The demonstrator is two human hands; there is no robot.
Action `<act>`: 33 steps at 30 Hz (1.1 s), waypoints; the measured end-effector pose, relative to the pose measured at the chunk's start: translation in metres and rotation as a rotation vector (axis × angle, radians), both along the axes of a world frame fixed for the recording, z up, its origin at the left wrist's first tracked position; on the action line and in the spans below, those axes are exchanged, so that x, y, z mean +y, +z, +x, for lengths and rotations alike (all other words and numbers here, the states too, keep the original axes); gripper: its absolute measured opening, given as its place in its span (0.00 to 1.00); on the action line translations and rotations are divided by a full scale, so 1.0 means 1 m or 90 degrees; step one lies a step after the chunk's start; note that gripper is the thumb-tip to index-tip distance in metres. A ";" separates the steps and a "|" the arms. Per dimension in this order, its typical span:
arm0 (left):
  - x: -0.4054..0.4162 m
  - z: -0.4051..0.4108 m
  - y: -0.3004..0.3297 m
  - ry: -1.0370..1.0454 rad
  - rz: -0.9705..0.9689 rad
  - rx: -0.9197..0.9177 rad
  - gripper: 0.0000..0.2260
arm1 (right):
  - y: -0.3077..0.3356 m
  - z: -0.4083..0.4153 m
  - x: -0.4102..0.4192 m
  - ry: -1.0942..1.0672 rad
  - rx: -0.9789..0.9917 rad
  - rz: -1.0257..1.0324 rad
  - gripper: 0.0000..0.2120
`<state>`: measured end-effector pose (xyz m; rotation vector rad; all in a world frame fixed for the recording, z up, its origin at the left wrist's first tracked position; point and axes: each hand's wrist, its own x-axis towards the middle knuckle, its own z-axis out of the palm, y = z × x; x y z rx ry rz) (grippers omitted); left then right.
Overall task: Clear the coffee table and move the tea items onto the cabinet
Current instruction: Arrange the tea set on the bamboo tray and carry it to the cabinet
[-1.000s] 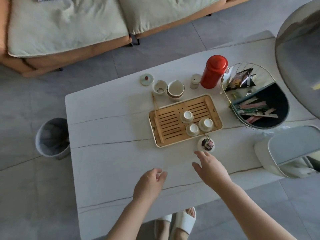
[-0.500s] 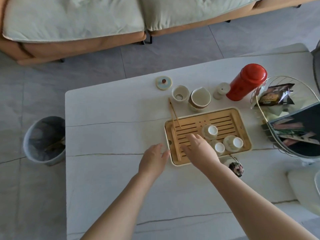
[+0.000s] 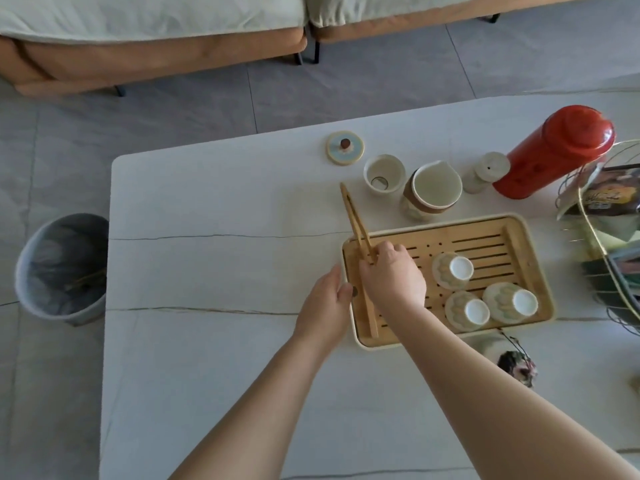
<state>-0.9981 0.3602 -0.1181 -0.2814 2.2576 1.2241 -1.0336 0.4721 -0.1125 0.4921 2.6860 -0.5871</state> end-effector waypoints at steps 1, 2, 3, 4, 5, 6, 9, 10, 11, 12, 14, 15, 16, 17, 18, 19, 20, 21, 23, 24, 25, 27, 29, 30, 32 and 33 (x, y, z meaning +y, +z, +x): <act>0.003 -0.001 0.000 0.011 0.018 0.002 0.19 | -0.001 0.006 0.001 -0.017 0.004 -0.023 0.13; 0.006 -0.001 0.000 0.027 0.039 0.001 0.18 | -0.002 0.014 0.003 -0.034 0.010 -0.047 0.12; 0.009 -0.001 0.001 0.045 0.056 -0.006 0.18 | -0.002 0.024 0.004 -0.050 0.016 -0.066 0.12; 0.012 0.000 0.003 0.063 0.064 -0.020 0.19 | -0.001 0.035 0.006 -0.062 0.020 -0.077 0.12; 0.013 0.001 0.004 0.077 0.059 -0.034 0.21 | -0.001 0.046 0.007 -0.069 0.022 -0.084 0.13; 0.015 0.003 0.006 0.081 0.051 -0.042 0.21 | 0.000 0.057 0.010 -0.072 0.023 -0.088 0.13; 0.016 0.008 0.005 0.052 0.020 -0.039 0.22 | -0.004 0.085 0.013 -0.065 0.003 -0.071 0.12; 0.017 0.008 0.005 0.036 0.007 -0.037 0.22 | -0.005 0.091 0.014 -0.061 -0.002 -0.059 0.13; 0.018 0.009 0.004 0.023 -0.005 -0.034 0.22 | -0.006 0.096 0.014 -0.056 -0.001 -0.052 0.13; 0.018 0.009 0.002 0.012 -0.015 -0.031 0.22 | -0.007 0.098 0.013 -0.049 0.004 -0.049 0.14; 0.019 0.009 -0.001 0.000 -0.030 -0.025 0.23 | -0.010 0.100 0.012 -0.028 0.026 -0.049 0.15; 0.019 0.008 -0.003 -0.001 -0.038 -0.019 0.23 | -0.011 0.099 0.011 -0.016 0.041 -0.049 0.15; 0.019 0.007 -0.005 -0.003 -0.045 -0.014 0.23 | -0.012 0.098 0.012 -0.001 0.056 -0.046 0.15; 0.019 0.007 -0.007 -0.006 -0.050 -0.009 0.23 | -0.012 0.097 0.012 0.016 0.064 -0.043 0.16; 0.019 0.007 -0.009 -0.010 -0.054 -0.007 0.23 | -0.012 0.095 0.013 0.036 0.066 -0.040 0.17; 0.019 0.007 -0.010 -0.014 -0.059 -0.007 0.24 | -0.012 0.095 0.014 0.054 0.064 -0.042 0.17; 0.020 0.007 -0.010 -0.018 -0.066 -0.004 0.24 | -0.011 0.095 0.016 0.069 0.065 -0.046 0.18; 0.021 0.008 -0.009 -0.023 -0.078 0.001 0.24 | -0.008 0.097 0.020 0.078 0.075 -0.050 0.18; 0.023 0.012 -0.004 -0.047 -0.160 0.048 0.24 | -0.002 0.104 0.032 0.086 0.118 -0.043 0.18; 0.025 0.016 0.001 -0.054 -0.217 0.097 0.24 | 0.002 0.111 0.042 0.082 0.140 -0.031 0.18; 0.029 0.021 0.007 -0.048 -0.251 0.157 0.23 | 0.005 0.118 0.054 0.069 0.155 -0.016 0.18; 0.044 0.033 0.019 -0.042 -0.216 0.252 0.19 | 0.014 0.134 0.081 0.017 0.173 0.011 0.19; 0.067 0.050 0.027 -0.080 -0.120 0.232 0.17 | 0.022 0.151 0.107 -0.066 0.177 0.014 0.19; 0.080 0.058 0.028 -0.096 -0.072 0.179 0.16 | 0.024 0.158 0.118 -0.106 0.179 0.009 0.19; 0.106 0.074 0.028 -0.101 0.005 0.036 0.16 | 0.025 0.169 0.138 -0.173 0.186 -0.009 0.18; 0.119 0.080 0.027 -0.087 0.045 -0.043 0.16 | 0.024 0.173 0.148 -0.211 0.180 -0.032 0.18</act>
